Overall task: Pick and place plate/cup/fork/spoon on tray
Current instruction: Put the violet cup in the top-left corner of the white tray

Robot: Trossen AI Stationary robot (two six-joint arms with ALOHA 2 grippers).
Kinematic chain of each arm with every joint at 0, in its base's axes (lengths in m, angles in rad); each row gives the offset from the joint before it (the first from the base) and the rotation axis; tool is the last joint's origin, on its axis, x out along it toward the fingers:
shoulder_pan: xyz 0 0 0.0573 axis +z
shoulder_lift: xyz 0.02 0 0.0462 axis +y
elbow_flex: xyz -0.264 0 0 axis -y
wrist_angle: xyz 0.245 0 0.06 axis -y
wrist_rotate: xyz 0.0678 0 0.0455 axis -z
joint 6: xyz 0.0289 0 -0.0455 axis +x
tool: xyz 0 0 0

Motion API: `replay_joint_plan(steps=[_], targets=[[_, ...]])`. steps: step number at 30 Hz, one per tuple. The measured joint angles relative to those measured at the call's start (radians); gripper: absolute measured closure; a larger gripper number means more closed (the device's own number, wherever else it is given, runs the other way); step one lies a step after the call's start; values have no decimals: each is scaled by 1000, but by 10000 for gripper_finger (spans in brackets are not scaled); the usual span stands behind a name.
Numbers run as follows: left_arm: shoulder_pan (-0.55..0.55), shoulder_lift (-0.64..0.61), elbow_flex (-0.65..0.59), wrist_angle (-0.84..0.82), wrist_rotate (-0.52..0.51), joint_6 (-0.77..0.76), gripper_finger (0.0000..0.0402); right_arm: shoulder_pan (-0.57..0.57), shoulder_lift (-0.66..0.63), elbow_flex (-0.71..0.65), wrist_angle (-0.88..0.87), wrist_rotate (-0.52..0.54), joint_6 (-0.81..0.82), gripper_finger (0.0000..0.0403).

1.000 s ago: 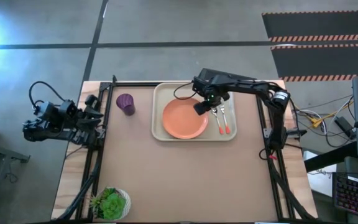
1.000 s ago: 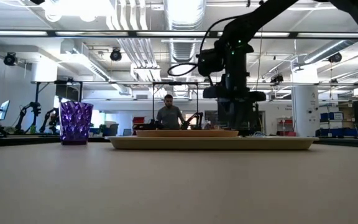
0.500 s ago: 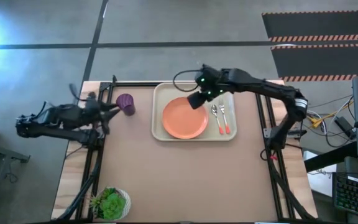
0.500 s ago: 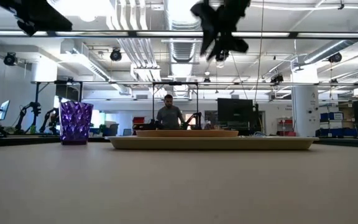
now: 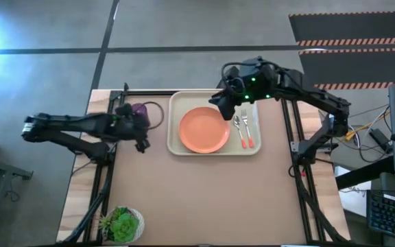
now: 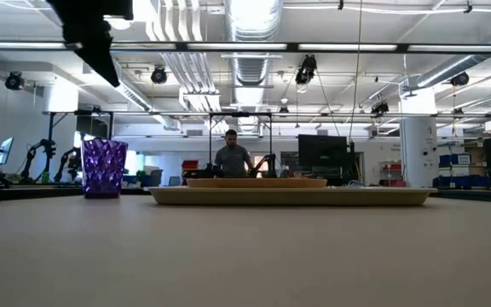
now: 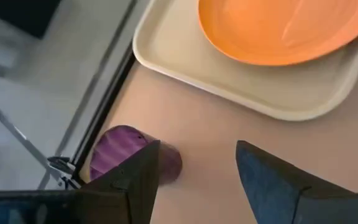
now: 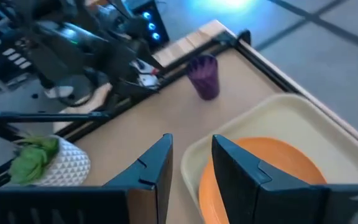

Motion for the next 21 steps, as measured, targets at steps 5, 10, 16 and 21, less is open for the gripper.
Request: replay_joint_plan(steps=[5,10,16,21], targets=[[73,138,67,-42,7,-8,210,20,0,46,-41,-8,-50,303],[170,225,131,-142,77,-90,210,23,0,60,-107,-9,-70,303],[307,243,141,-108,299,-47,210,23,0,57,-144,-10,-118,303],[399,230,139,-83,366,27,210,23,0,56,-146,-36,-161,303]])
